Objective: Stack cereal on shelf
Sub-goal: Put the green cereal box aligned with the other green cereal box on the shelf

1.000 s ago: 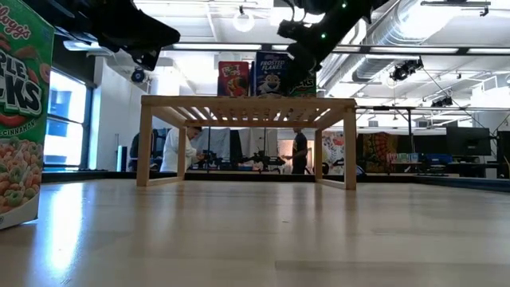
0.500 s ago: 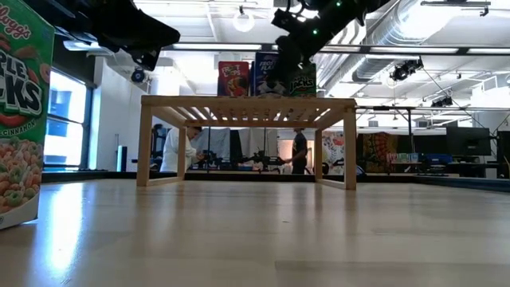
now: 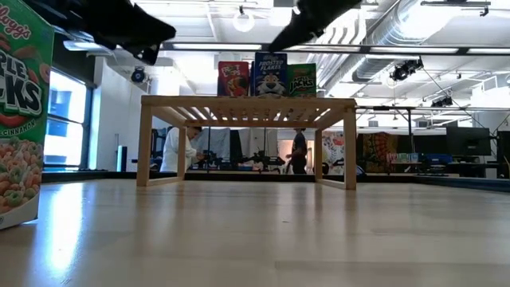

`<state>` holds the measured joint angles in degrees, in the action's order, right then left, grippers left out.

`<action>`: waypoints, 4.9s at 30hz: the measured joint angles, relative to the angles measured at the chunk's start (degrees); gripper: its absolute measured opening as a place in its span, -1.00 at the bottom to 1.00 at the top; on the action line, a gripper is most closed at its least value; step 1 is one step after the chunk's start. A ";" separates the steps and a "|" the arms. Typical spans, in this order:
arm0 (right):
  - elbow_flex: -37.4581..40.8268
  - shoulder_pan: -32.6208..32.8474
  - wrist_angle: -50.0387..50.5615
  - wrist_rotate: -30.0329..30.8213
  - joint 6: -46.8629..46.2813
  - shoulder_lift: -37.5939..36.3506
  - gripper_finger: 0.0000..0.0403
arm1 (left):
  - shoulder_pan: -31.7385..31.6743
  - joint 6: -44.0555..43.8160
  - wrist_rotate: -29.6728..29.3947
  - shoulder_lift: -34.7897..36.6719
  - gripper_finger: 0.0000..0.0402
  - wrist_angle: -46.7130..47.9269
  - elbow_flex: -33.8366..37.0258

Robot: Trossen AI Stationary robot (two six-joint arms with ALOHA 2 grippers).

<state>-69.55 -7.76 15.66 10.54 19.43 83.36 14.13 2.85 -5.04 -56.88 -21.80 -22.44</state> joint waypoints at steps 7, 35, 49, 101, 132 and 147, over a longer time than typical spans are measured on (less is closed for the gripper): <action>19.56 8.87 -21.44 1.55 -6.06 -6.47 -1.00 | 6.35 0.53 4.96 -0.45 -1.00 14.67 -7.67; 28.45 20.25 -29.42 14.70 -6.76 -10.30 -1.00 | 25.27 3.41 0.51 -37.26 0.17 75.57 -55.05; 28.45 20.25 -29.20 14.69 -7.18 -10.30 -1.00 | 26.88 14.07 -4.36 -39.79 0.18 74.34 -55.07; 22.84 35.70 -47.97 10.77 -38.41 9.93 0.29 | 26.60 -28.81 -15.47 -40.94 -0.26 70.79 -54.99; -6.54 37.87 -40.66 15.61 -50.64 38.26 0.57 | 28.33 -31.77 -19.50 -40.79 -0.36 63.24 -51.40; -6.57 37.01 -41.37 11.99 -61.65 41.14 0.57 | 30.29 -31.75 -23.99 -40.79 -0.36 62.00 -51.38</action>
<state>-76.12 29.26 -25.70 22.53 -42.22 124.50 44.42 -28.90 -29.04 -97.67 40.21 -73.82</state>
